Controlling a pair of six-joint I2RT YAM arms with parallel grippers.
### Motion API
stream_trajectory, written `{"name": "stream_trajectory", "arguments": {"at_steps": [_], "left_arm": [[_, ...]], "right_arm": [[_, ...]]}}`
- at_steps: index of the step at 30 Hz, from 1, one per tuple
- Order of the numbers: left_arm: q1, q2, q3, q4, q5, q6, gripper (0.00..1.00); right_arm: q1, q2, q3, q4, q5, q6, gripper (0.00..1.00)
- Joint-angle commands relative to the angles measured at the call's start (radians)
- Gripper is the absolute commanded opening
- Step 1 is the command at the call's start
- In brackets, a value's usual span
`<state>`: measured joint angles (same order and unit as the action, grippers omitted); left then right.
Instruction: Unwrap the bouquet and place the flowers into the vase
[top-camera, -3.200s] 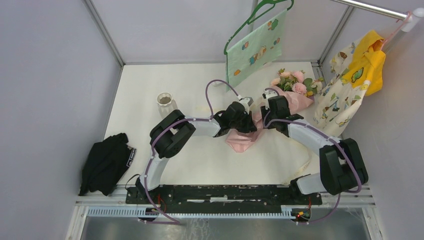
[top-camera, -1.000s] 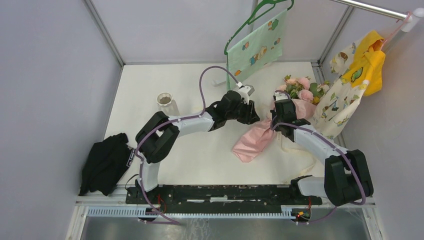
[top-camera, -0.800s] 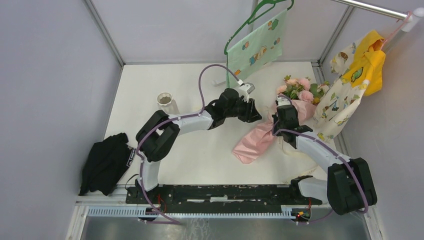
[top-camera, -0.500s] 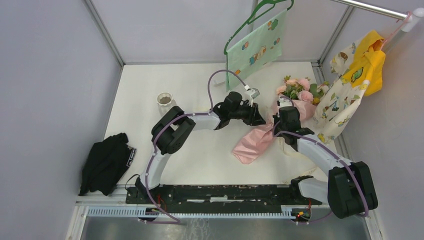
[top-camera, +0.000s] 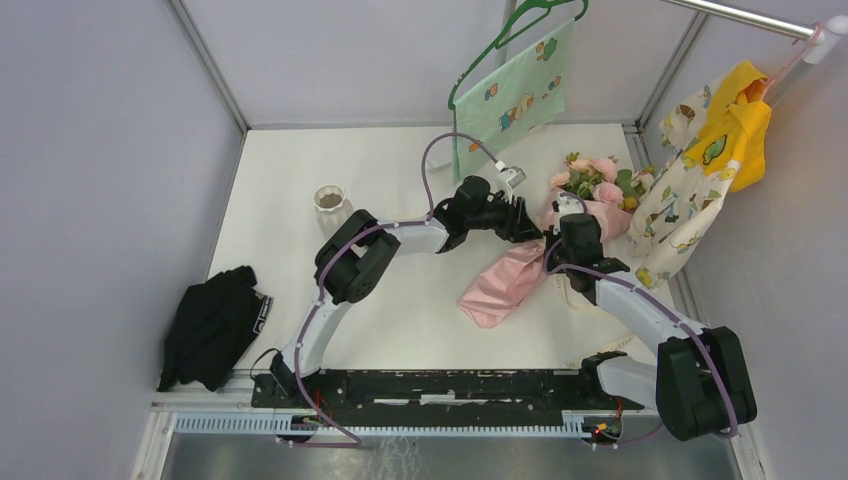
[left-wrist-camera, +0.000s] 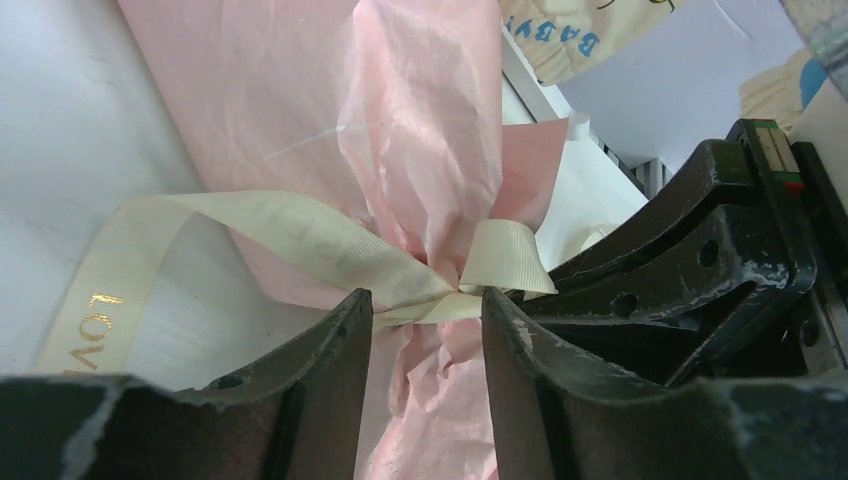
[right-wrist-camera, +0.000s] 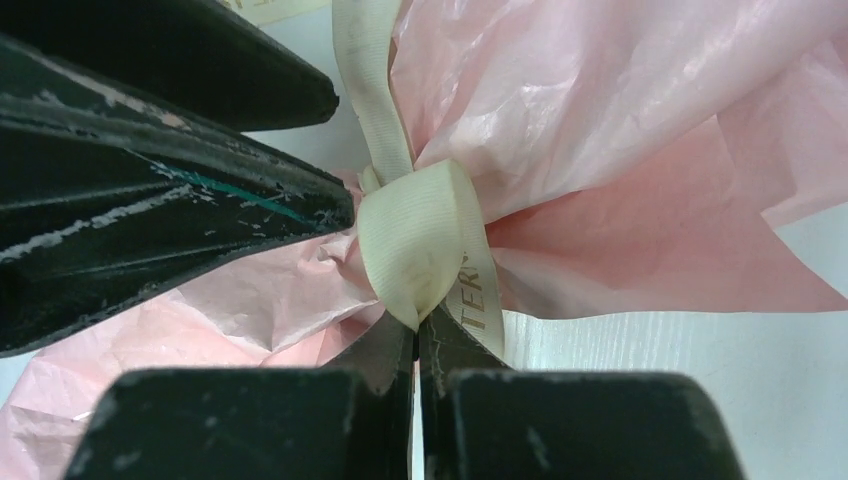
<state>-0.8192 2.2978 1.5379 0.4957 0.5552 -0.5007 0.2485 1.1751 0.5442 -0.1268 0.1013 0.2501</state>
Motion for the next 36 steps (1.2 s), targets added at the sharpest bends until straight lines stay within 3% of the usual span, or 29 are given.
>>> {"name": "stream_trajectory", "arguments": {"at_steps": [1, 12, 19, 26, 36], "left_arm": [[0.003, 0.015, 0.053, 0.0, -0.026, 0.031, 0.52], [-0.015, 0.05, -0.014, 0.054, -0.006, 0.027, 0.51], [-0.029, 0.018, -0.108, 0.191, 0.048, -0.105, 0.4], [-0.03, -0.001, -0.116, 0.183, 0.01, -0.113, 0.23], [-0.029, 0.011, -0.177, 0.189, -0.044, -0.143, 0.18]], "right_arm": [[-0.001, -0.04, -0.01, 0.062, -0.04, 0.014, 0.0], [-0.001, -0.026, -0.006, 0.063, -0.051, 0.022, 0.0], [-0.001, -0.02, 0.002, 0.07, -0.064, 0.026, 0.0], [-0.001, -0.048, 0.012, 0.031, -0.028, 0.018, 0.0], [0.0, -0.144, 0.124, -0.121, 0.084, -0.033, 0.0]]}}
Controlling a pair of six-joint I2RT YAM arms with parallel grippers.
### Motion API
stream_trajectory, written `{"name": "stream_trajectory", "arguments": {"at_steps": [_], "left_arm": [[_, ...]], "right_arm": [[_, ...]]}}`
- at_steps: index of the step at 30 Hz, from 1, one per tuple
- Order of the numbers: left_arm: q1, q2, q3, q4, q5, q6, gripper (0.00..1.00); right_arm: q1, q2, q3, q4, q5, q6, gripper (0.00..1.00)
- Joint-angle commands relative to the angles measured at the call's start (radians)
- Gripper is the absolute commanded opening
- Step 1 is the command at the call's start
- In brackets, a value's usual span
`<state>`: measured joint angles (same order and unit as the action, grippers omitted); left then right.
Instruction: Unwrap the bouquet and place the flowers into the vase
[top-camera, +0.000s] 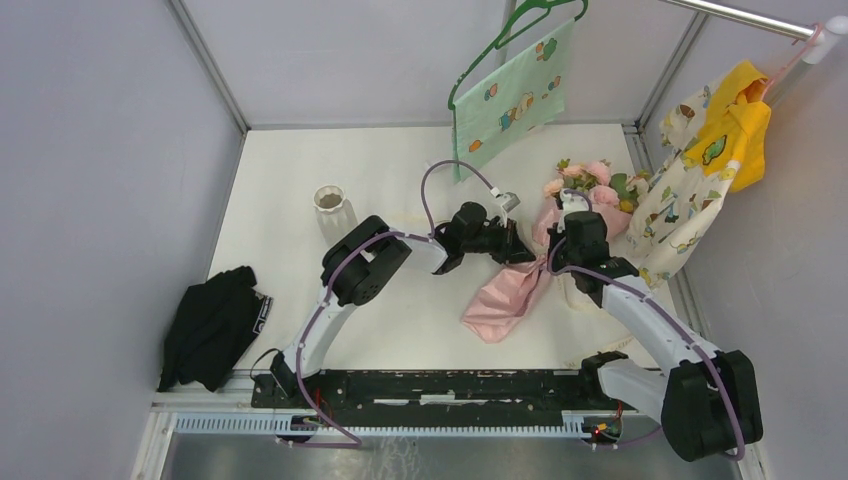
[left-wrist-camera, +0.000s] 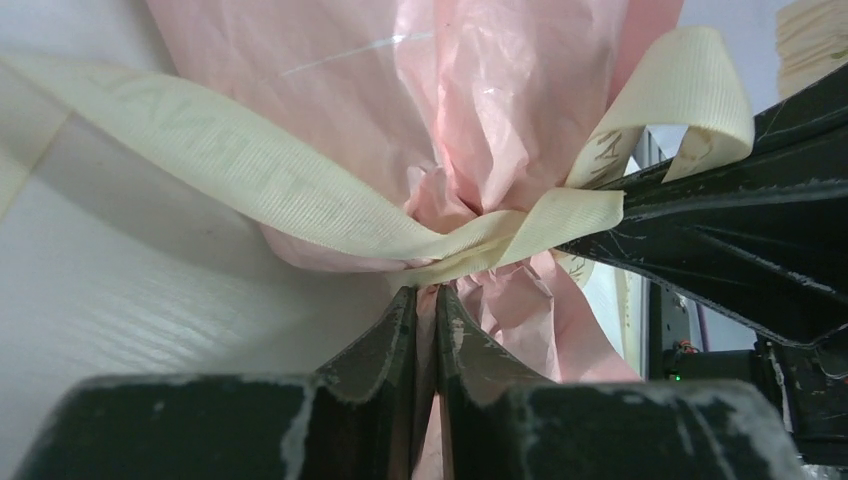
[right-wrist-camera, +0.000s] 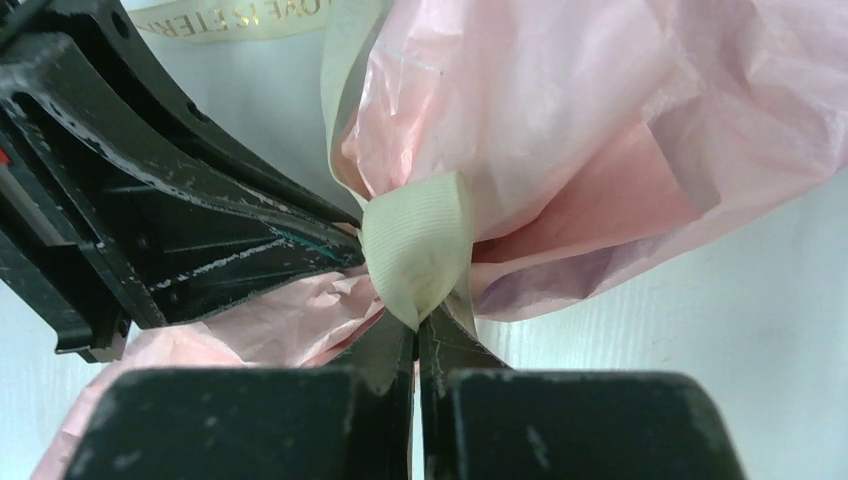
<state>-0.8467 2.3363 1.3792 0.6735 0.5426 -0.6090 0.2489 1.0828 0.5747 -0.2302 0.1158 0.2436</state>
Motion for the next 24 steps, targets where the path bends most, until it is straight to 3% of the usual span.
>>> {"name": "stream_trajectory", "arguments": {"at_steps": [1, 6, 16, 24], "left_arm": [[-0.001, -0.03, -0.019, 0.006, -0.037, -0.031, 0.18], [-0.002, -0.04, -0.031, -0.019, -0.06, -0.016, 0.17], [-0.001, -0.134, -0.119, -0.049, -0.12, 0.018, 0.16], [-0.002, -0.099, -0.15, -0.008, -0.109, -0.026, 0.16]], "right_arm": [[-0.002, -0.061, 0.098, -0.029, 0.08, -0.028, 0.0], [-0.001, -0.123, 0.099, -0.057, 0.134, -0.03, 0.0], [-0.001, -0.094, 0.213, -0.058, 0.03, -0.024, 0.0], [-0.001, -0.148, 0.276, -0.091, 0.043, -0.024, 0.0]]}}
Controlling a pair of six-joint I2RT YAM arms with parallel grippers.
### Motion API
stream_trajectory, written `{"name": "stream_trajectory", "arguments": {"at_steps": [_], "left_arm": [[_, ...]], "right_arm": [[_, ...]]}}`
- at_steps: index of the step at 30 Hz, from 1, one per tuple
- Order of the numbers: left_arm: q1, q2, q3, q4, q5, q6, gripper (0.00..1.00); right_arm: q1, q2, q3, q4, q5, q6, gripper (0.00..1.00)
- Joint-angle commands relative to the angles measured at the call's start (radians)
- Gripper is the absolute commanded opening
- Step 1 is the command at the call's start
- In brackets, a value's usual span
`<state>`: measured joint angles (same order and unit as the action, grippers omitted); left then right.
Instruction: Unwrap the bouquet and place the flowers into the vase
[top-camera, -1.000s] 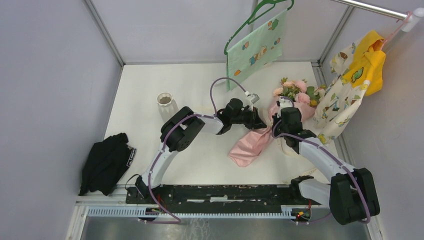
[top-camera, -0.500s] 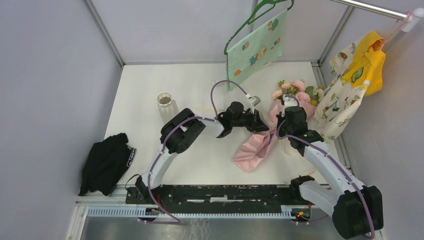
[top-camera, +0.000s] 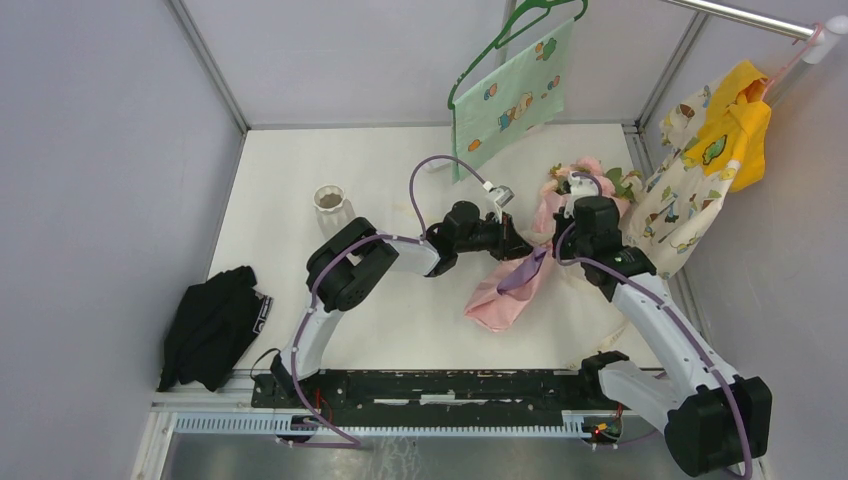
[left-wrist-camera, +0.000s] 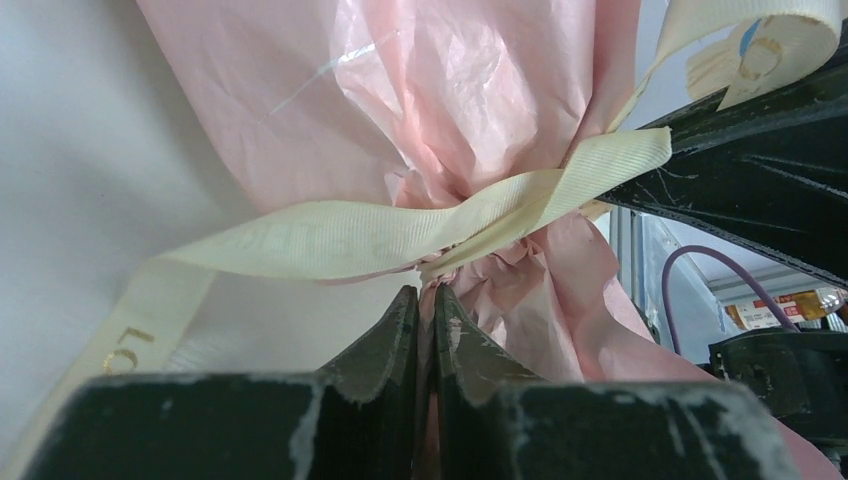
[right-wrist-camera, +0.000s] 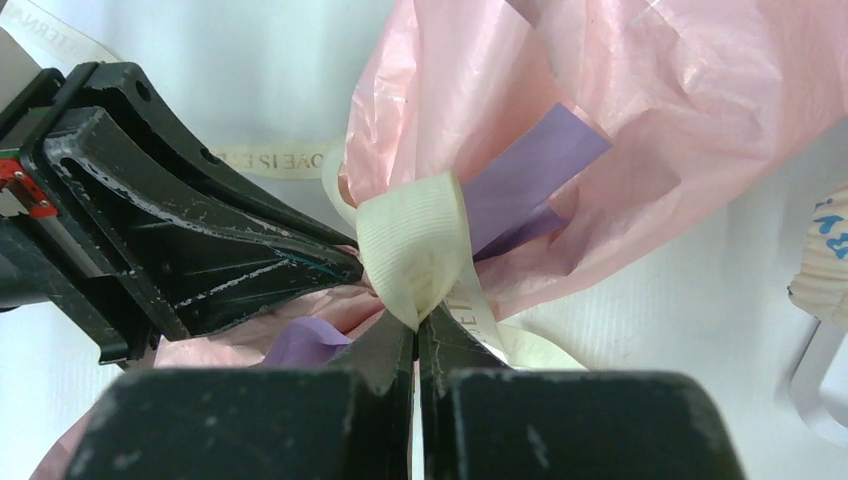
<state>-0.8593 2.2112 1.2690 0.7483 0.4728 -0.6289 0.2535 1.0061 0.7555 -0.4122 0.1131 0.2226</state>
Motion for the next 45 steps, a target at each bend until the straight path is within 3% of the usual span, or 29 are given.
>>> {"name": "stream_trajectory", "arguments": {"at_steps": [1, 6, 14, 27, 33, 38, 40, 45], "left_arm": [[0.01, 0.025, -0.04, -0.086, -0.042, -0.004, 0.16], [0.011, -0.008, -0.046, -0.12, -0.067, 0.025, 0.15], [0.011, -0.005, -0.037, -0.138, -0.074, 0.037, 0.15], [0.011, -0.069, -0.064, -0.174, -0.106, 0.068, 0.14], [0.012, -0.172, -0.104, -0.226, -0.148, 0.098, 0.14], [0.012, -0.234, -0.114, -0.294, -0.208, 0.125, 0.14], [0.011, -0.243, -0.117, -0.308, -0.218, 0.129, 0.14], [0.01, -0.268, -0.137, -0.315, -0.204, 0.111, 0.15]], "right_arm": [[-0.006, -0.08, 0.098, 0.082, 0.046, -0.003, 0.0], [-0.007, -0.124, 0.106, 0.011, 0.075, -0.002, 0.01], [-0.006, -0.263, 0.122, -0.16, 0.314, -0.04, 0.02], [-0.006, -0.294, 0.185, -0.258, 0.295, -0.035, 0.07], [-0.006, -0.332, 0.164, -0.284, 0.283, -0.008, 0.42], [-0.007, -0.34, 0.143, -0.28, 0.248, 0.005, 0.5], [-0.006, -0.332, 0.09, -0.248, 0.215, 0.016, 0.55], [-0.006, -0.223, -0.118, -0.119, 0.108, 0.065, 0.55]]}}
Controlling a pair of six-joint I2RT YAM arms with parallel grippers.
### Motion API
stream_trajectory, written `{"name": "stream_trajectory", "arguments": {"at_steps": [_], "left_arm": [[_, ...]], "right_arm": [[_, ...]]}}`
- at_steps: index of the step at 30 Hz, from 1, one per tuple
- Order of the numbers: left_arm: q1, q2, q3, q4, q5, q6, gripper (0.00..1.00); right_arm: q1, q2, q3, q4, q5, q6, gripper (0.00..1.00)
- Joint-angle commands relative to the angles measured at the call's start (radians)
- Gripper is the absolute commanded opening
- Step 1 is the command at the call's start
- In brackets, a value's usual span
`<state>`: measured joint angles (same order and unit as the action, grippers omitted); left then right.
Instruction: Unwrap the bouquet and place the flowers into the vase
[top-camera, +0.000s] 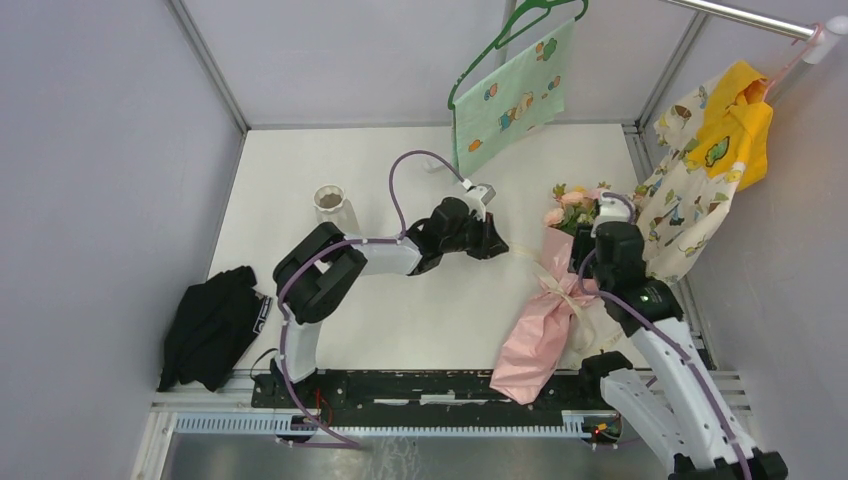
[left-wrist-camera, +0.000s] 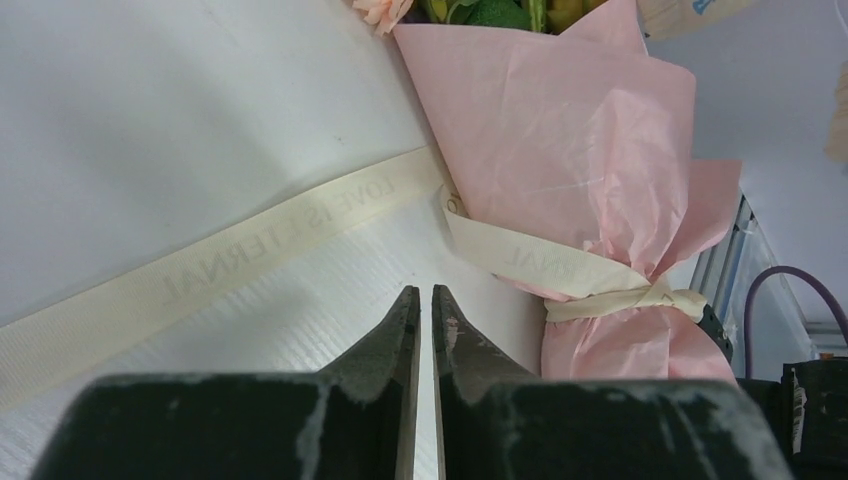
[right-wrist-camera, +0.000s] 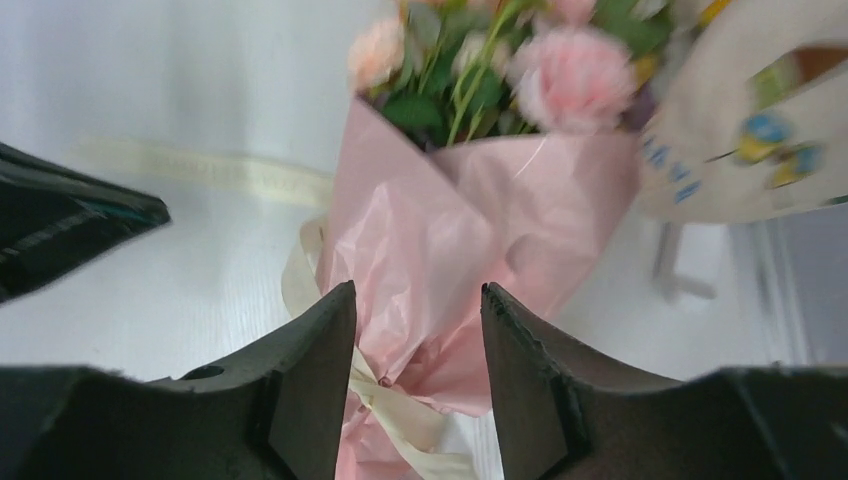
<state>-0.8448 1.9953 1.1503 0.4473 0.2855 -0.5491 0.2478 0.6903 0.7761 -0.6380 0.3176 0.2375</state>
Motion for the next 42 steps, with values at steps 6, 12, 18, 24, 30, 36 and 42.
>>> {"name": "stream_trajectory", "arguments": {"at_steps": [6, 12, 18, 24, 30, 36, 42], "left_arm": [[-0.005, -0.122, -0.05, -0.075, -0.064, 0.072, 0.16], [-0.008, -0.166, -0.101, -0.078, -0.076, 0.08, 0.17], [-0.008, -0.147, -0.139, -0.01, -0.038, 0.069, 0.19], [-0.006, -0.082, -0.142, 0.064, 0.013, 0.027, 0.2], [-0.007, -0.032, -0.134, 0.107, 0.063, -0.019, 0.2], [-0.008, 0.001, -0.149, 0.119, 0.068, -0.046, 0.2], [-0.007, 0.02, -0.14, 0.112, 0.041, -0.048, 0.2]], "right_arm": [[-0.001, 0.273, -0.274, 0.269, -0.152, 0.073, 0.54], [0.0, 0.419, -0.271, 0.383, -0.188, 0.071, 0.37], [0.001, 0.568, -0.184, 0.51, -0.348, 0.039, 0.15], [0.056, 0.743, 0.022, 0.545, -0.458, -0.031, 0.16], [0.141, 0.853, 0.146, 0.559, -0.484, -0.065, 0.26], [0.148, 0.778, 0.155, 0.523, -0.38, -0.072, 0.39], [0.153, 0.551, 0.062, 0.463, -0.305, -0.091, 0.47]]}}
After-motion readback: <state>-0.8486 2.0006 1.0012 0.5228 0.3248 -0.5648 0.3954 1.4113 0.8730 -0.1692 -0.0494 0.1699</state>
